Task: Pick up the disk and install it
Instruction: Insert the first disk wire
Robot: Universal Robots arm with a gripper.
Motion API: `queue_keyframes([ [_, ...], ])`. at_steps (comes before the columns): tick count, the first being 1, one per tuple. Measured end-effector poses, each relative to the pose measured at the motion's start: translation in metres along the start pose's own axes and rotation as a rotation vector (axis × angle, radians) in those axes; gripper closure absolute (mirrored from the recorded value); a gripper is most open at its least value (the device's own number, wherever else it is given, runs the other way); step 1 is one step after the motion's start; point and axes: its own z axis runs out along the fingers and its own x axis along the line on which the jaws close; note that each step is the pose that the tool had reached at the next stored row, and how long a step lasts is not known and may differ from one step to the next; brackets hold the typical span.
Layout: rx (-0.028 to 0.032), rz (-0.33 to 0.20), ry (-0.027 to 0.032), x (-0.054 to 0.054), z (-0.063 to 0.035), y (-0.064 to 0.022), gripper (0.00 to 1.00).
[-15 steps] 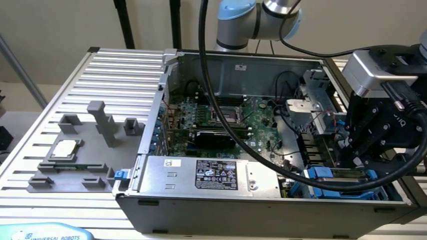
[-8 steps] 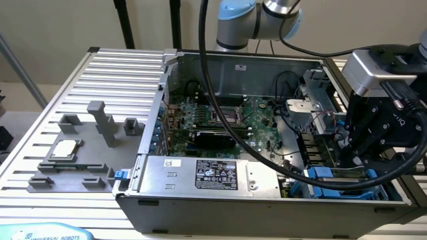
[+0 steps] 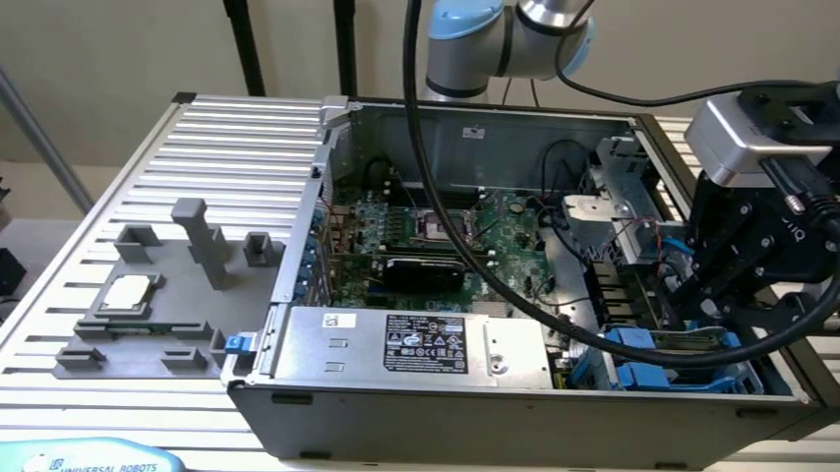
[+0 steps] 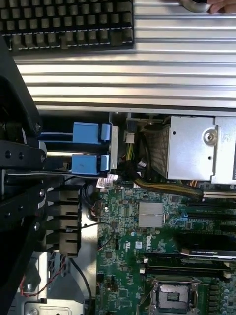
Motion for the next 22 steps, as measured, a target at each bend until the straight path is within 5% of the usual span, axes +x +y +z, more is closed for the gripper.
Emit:
queue_keyframes([
  [8, 0.0019, 0.0, -0.0021, -0.01, -0.0019, -0.0164, 0.81],
  [14, 0.002, 0.0, -0.0022, -0.017, -0.0016, -0.0385, 0.81],
  [22, 0.002, 0.0, -0.0019, -0.018, 0.0128, -0.0411, 0.81],
])
